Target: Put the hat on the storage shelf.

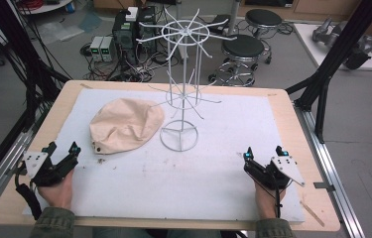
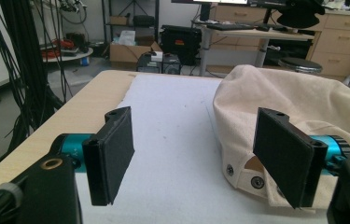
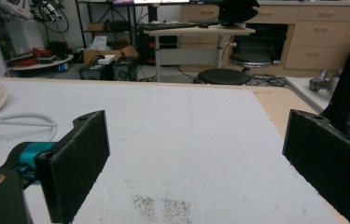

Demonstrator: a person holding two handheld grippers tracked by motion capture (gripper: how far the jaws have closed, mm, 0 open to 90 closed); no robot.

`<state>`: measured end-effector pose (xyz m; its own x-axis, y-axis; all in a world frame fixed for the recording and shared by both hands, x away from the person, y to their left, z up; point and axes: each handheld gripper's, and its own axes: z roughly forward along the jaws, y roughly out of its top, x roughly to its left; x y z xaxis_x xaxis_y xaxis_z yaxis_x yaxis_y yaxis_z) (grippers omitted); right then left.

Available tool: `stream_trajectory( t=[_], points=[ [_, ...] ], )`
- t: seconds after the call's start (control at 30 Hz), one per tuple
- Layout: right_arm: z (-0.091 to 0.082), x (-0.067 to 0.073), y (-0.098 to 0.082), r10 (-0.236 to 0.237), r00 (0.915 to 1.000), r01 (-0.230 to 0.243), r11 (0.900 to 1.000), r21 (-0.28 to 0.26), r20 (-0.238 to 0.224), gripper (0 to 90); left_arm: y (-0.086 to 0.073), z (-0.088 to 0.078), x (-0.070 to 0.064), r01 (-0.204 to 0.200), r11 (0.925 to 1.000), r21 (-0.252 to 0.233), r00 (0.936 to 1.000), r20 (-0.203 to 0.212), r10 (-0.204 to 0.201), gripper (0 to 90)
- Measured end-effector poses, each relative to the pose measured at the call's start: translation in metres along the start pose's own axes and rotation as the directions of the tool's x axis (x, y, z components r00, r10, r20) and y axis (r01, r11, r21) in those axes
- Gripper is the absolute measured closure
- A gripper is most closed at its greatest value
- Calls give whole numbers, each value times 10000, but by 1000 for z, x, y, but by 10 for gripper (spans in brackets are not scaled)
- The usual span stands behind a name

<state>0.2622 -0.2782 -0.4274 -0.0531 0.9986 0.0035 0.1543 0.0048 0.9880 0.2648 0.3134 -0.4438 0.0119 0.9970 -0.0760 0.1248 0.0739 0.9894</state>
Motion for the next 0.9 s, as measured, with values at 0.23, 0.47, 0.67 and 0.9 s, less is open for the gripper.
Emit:
stream_trajectory(
  t=[0.23, 0.47, 0.67, 0.9],
  points=[
    [0, 0, 0, -11, 10000, 11, 10000, -3, 12, 62, 0, 0, 0, 27, 10000, -3, 10000, 18, -27, 289],
    [0, 0, 0, 42, 10000, -42, 10000, 17, 17, 62, 0, 0, 1, 131, 9999, 33, 9999, 35, -131, 289],
    [0, 0, 0, 20, 10000, -20, 10000, 47, 8, 62, -1, 1, 1, 180, 9998, 98, 9998, 69, -181, 289],
    [0, 0, 0, 37, 10000, -37, 10000, 65, 8, 62, -1, 1, 1, 222, 9997, 127, 9997, 80, -223, 289]
  ],
)
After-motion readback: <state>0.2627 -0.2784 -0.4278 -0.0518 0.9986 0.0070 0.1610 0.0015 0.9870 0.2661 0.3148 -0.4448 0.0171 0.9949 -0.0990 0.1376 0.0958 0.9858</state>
